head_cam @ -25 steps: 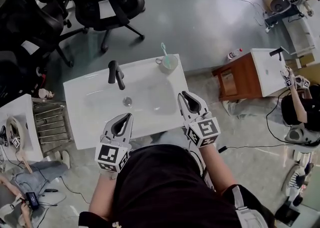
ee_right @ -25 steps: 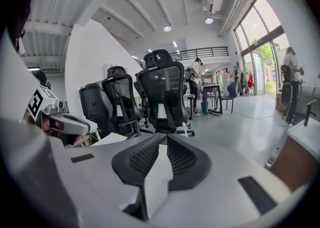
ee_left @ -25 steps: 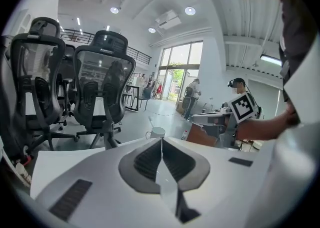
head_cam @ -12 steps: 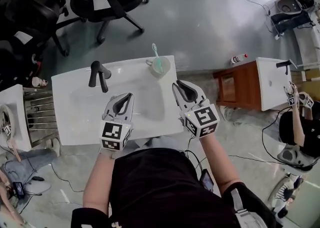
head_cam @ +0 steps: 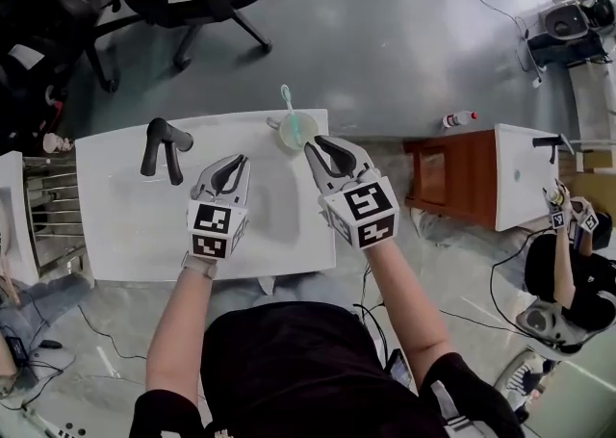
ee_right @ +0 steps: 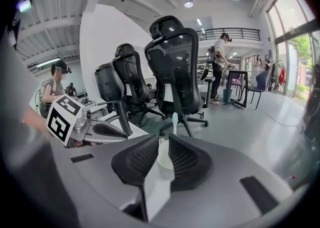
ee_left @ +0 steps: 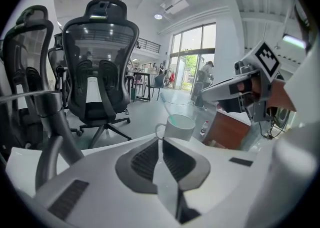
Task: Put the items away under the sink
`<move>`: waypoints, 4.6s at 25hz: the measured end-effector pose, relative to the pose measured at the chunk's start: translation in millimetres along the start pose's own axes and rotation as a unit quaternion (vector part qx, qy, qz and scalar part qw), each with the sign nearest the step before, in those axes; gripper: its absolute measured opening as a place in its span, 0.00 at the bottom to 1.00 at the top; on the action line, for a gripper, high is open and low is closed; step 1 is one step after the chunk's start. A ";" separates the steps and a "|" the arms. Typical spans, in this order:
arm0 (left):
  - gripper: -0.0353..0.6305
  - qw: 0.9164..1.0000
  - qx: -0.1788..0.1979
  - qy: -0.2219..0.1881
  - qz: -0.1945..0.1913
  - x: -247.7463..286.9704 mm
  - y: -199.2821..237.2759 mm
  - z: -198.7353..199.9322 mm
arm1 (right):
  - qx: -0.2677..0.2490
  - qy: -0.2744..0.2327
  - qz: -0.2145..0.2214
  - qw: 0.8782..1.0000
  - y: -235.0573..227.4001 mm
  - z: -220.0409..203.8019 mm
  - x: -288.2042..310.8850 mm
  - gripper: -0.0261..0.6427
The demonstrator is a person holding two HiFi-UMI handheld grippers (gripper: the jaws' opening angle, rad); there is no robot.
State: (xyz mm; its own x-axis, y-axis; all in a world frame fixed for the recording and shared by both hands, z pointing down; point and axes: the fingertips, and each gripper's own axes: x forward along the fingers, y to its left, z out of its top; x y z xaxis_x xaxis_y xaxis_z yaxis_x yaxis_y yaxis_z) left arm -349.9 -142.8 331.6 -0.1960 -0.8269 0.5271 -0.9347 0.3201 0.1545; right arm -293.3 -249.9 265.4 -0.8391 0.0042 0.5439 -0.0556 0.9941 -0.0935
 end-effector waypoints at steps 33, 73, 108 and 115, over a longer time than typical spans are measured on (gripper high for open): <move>0.21 0.996 0.070 -0.010 -0.049 124.0 2.4 19.6 | -0.027 0.122 0.027 0.992 -30.5 -19.7 102.0 0.25; 0.12 0.998 0.042 -0.048 -0.019 -43.7 11.3 41.5 | 0.112 -0.149 0.020 0.982 58.1 117.5 -64.3 0.11; 0.12 0.997 0.009 -0.062 -0.048 -268.7 53.5 -13.3 | 0.169 -0.163 -0.112 0.965 201.5 10.2 -156.8 0.11; 0.12 0.997 0.010 -0.067 -0.036 -278.3 8.9 -21.6 | 0.163 -0.159 -0.110 0.968 197.3 -21.8 -206.1 0.11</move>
State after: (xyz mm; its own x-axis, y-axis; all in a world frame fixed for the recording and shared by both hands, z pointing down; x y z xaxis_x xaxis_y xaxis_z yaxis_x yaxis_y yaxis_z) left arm -297.3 100.1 204.3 -0.1647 -0.9022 0.3987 -0.9531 0.2496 0.1712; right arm -119.5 -52.3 153.1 -0.9092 -0.2880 0.3006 -0.3750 0.8801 -0.2912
